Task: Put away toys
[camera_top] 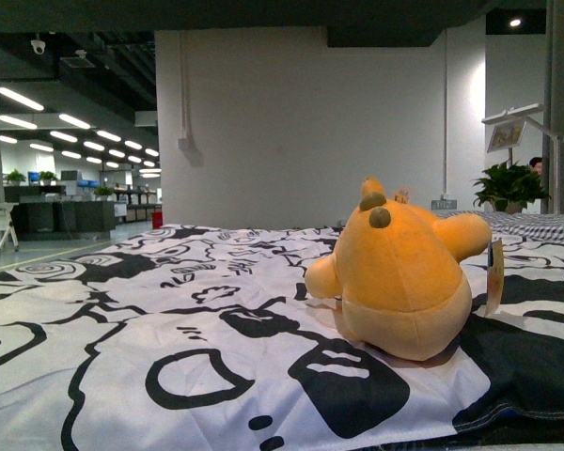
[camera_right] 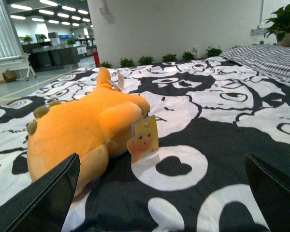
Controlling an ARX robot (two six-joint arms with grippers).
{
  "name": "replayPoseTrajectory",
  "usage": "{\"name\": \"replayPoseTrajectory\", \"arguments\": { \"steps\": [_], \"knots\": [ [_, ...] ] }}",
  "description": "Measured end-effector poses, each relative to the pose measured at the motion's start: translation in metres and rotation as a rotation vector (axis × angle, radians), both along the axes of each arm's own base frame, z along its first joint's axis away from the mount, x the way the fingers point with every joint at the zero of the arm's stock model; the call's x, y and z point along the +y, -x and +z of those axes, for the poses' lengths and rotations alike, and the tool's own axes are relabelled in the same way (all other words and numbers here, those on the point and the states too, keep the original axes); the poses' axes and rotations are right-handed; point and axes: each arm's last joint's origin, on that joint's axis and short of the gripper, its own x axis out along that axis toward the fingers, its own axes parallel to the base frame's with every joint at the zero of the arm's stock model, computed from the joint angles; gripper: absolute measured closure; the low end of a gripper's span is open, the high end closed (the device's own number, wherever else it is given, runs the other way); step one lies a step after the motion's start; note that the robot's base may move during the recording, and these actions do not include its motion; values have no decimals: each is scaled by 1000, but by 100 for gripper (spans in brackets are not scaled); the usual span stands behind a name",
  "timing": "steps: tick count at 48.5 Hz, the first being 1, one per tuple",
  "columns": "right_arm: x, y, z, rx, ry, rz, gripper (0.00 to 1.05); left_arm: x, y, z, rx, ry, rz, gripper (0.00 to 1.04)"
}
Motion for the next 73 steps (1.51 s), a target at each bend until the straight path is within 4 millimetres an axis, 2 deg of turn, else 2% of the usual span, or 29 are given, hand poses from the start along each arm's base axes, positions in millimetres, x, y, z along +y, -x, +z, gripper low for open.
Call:
{"name": "replayPoseTrajectory", "arguments": {
  "steps": [13, 24, 34, 54, 64, 73],
  "knots": [
    [41, -58, 40, -3, 55, 73, 0, 0, 0, 0, 0, 0, 0, 6],
    [80, -85, 49, 8, 111, 116, 0, 0, 0, 0, 0, 0, 0, 6],
    [106, -107, 39, 61, 146, 124, 0, 0, 0, 0, 0, 0, 0, 6],
    [137, -139, 5, 165, 179, 106, 0, 0, 0, 0, 0, 0, 0, 6],
    [145, -161, -11, 186, 192, 39, 0, 0, 0, 0, 0, 0, 0, 6],
    [147, -170, -21, 209, 202, 4, 0, 0, 0, 0, 0, 0, 0, 6]
  ]
}}
